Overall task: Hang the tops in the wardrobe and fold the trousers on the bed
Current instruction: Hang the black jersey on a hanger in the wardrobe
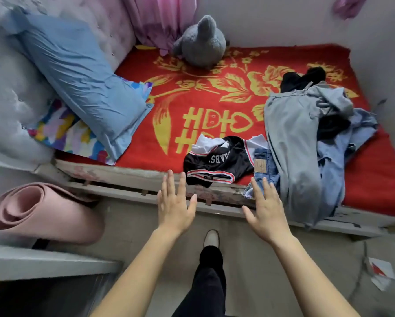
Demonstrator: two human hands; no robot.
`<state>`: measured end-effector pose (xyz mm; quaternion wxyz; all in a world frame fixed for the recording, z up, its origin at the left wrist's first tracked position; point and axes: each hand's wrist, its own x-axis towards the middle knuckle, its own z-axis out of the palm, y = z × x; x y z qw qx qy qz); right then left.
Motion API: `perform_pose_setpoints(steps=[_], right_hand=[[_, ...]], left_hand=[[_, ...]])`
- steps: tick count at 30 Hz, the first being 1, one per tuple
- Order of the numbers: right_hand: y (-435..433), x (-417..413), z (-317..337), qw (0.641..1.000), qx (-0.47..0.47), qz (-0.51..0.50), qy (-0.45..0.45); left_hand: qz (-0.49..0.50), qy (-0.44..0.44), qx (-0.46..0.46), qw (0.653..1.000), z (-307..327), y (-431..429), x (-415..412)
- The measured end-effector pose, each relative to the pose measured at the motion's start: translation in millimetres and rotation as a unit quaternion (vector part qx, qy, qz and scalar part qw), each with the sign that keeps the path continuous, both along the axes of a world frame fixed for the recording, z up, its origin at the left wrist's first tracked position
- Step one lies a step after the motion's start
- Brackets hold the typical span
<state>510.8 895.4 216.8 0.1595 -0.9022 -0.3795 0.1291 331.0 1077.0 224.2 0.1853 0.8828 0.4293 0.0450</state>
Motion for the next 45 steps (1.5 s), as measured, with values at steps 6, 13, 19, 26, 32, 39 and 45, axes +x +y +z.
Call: perform_pose_setpoints(steps=[6,13,19,26,32,39,45], right_hand=[[95,108,-72,0.985,-0.088,-0.047,0.141],[180,176,-186,0.943,-0.16,-0.09,0.279],[200,163,-290,0.841,-0.173,-0.232,0.458],[232,149,-319,0.638,0.034,-0.526,0.562],[242,167,-299,0.733,0.123,-0.558,0.37],[200,214,-232,0.823,0.196,-0.394,0.359],[155,244,-124,0.866,0.201,-0.215,0.404]], left_hand=[[-0.006,0.097,-0.128,0.987,-82,103,110],[-0.022,0.172,-0.164,0.971,-194,180,192],[-0.035,0.234,-0.133,0.963,-291,191,210],[-0.002,0.156,-0.087,0.984,-317,191,197],[0.043,0.12,-0.247,0.96,-310,173,181],[0.111,0.013,-0.289,0.951,-276,140,195],[0.101,-0.088,-0.245,0.96,-169,129,233]])
